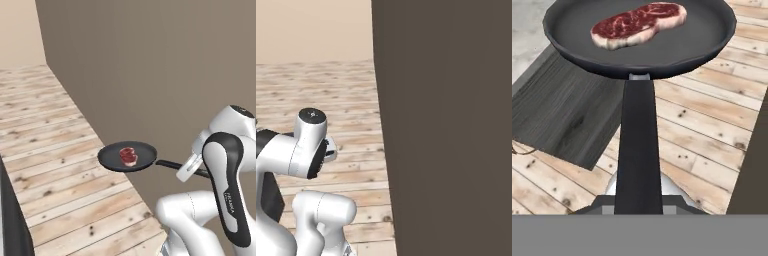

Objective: Pick up the pan with the steak in it and place it on the dining table. Then place the steak on the plate.

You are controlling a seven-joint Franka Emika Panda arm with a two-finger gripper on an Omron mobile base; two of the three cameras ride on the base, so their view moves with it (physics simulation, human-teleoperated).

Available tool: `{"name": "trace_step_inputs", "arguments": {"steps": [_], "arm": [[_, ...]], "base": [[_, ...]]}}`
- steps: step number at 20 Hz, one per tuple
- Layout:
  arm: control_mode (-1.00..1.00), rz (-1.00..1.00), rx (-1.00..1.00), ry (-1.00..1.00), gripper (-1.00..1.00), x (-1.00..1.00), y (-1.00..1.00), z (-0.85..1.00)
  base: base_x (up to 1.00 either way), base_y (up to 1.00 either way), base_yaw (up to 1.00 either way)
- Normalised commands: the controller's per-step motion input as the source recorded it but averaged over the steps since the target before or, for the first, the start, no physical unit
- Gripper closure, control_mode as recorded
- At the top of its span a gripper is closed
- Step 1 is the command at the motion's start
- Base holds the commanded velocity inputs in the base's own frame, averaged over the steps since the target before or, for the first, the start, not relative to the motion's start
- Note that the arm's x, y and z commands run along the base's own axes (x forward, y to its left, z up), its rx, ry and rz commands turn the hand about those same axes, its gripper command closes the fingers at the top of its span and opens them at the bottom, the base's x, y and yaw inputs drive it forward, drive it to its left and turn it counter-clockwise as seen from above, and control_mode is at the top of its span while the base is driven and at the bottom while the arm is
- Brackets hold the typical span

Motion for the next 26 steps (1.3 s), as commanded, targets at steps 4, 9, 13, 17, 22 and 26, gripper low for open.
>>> {"name": "trace_step_inputs", "arguments": {"steps": [4,9,13,17,22,26], "arm": [[1.00,0.00,0.00,0.00,1.00,0.00,0.00,0.00],[1.00,0.00,0.00,0.00,1.00,0.00,0.00,0.00],[1.00,0.00,0.00,0.00,1.00,0.00,0.00,0.00],[1.00,0.00,0.00,0.00,1.00,0.00,0.00,0.00],[1.00,0.00,0.00,0.00,1.00,0.00,0.00,0.00],[1.00,0.00,0.00,0.00,1.00,0.00,0.00,0.00]], "base": [[1.00,0.42,0.00],[1.00,0.42,0.00],[1.00,0.41,0.00],[1.00,0.39,0.00],[1.00,0.40,0.00],[1.00,0.41,0.00]]}}
